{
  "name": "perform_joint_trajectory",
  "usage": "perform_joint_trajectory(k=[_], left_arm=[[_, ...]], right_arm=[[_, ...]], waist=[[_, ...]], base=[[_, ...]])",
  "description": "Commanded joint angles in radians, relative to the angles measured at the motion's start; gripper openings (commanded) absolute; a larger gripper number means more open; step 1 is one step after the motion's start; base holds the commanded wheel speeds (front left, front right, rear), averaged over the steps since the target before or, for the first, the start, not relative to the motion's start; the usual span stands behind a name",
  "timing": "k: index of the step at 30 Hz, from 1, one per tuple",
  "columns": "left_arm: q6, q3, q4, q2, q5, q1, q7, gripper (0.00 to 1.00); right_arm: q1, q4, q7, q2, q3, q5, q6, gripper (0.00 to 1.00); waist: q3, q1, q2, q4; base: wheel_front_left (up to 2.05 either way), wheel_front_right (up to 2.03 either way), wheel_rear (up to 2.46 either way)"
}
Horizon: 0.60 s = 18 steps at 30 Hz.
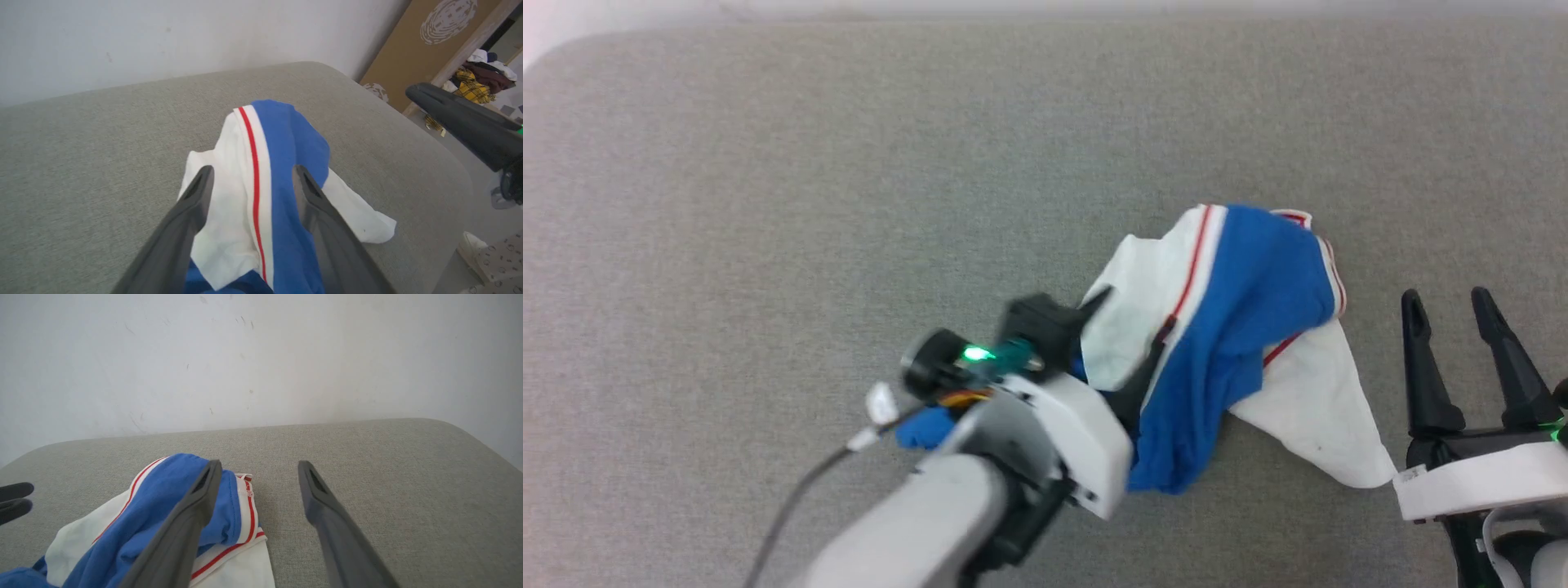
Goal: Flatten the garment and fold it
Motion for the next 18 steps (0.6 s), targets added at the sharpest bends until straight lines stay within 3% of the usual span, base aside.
perform_joint_trajectory(k=[1,4,6,18], left_arm=[[0.021,0.028,-0.041,0.030,-0.005,0.013,0.016,1.00],[0.049,0.052,-0.075,0.087,0.022,-0.006,0.053,1.00],[0.044,0.048,-0.064,0.103,0.034,-0.029,0.079,1.00],[-0.055,-0.004,0.182,0.004,0.023,-0.232,0.160,1.00]], right_arm=[[0.008,0.000,-0.001,0.003,0.005,0.006,-0.001,1.00],[0.010,-0.006,0.002,0.003,0.008,0.005,-0.001,1.00],[0.008,-0.012,0.005,0.003,0.012,0.004,-0.001,1.00],[-0.029,-0.023,0.012,0.003,0.022,0.001,-0.001,1.00]], waist=[[-0.023,0.0001,0.0000,0.014],[-0.022,0.0001,0.0000,0.017],[-0.014,0.0001,0.0000,0.016],[0.076,0.0001,0.0000,-0.024]], base=[[0.00,0.00,0.00],[0.00,0.00,0.00],[0.00,0.00,0.00],[0.00,0.00,0.00]])
